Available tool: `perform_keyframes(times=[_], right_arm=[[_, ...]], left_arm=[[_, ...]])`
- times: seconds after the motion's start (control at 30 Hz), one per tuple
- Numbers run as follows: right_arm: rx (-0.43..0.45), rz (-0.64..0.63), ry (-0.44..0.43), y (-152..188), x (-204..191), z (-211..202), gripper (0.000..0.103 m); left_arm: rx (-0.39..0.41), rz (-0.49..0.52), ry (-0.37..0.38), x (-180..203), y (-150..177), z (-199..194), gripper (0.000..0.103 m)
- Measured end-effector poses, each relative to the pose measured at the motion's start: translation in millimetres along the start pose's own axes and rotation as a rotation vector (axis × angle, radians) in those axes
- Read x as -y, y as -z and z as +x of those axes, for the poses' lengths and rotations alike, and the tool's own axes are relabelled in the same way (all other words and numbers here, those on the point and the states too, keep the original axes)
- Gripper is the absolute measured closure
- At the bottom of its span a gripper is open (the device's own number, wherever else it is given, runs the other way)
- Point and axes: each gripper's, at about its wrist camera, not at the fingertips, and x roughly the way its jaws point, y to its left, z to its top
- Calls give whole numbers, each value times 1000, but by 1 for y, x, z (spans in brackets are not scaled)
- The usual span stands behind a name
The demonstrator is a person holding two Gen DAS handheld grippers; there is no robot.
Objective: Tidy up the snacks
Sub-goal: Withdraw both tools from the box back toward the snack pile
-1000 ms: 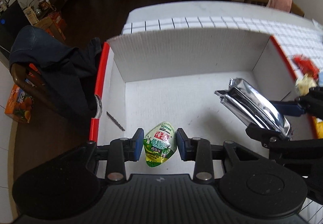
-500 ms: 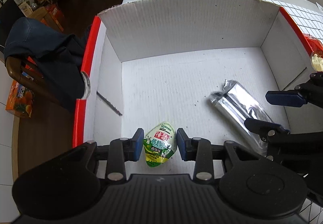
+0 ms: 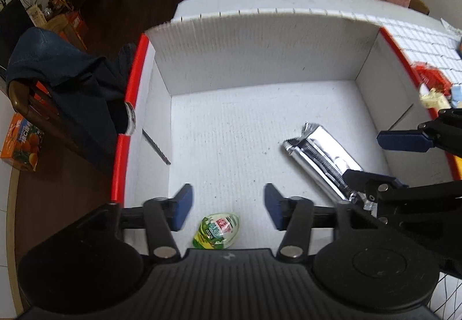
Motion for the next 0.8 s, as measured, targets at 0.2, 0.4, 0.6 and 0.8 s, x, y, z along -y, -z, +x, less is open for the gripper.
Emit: perform_keyframes(times=[0.2,0.4,0.6,0.8], right_arm=[[39,40,-3,4,2,-22,50],[89,74,2,9,4,-47,38],[132,112,2,18,11,-73,31],[174,139,-1,29,21,-100,20]], left_arm=[[74,0,2,2,1,-26,35],[137,-11,21,5,5,-50,30],[200,-15,49,13,12,-73,25],[243,-20,67,24,20,-91,22]])
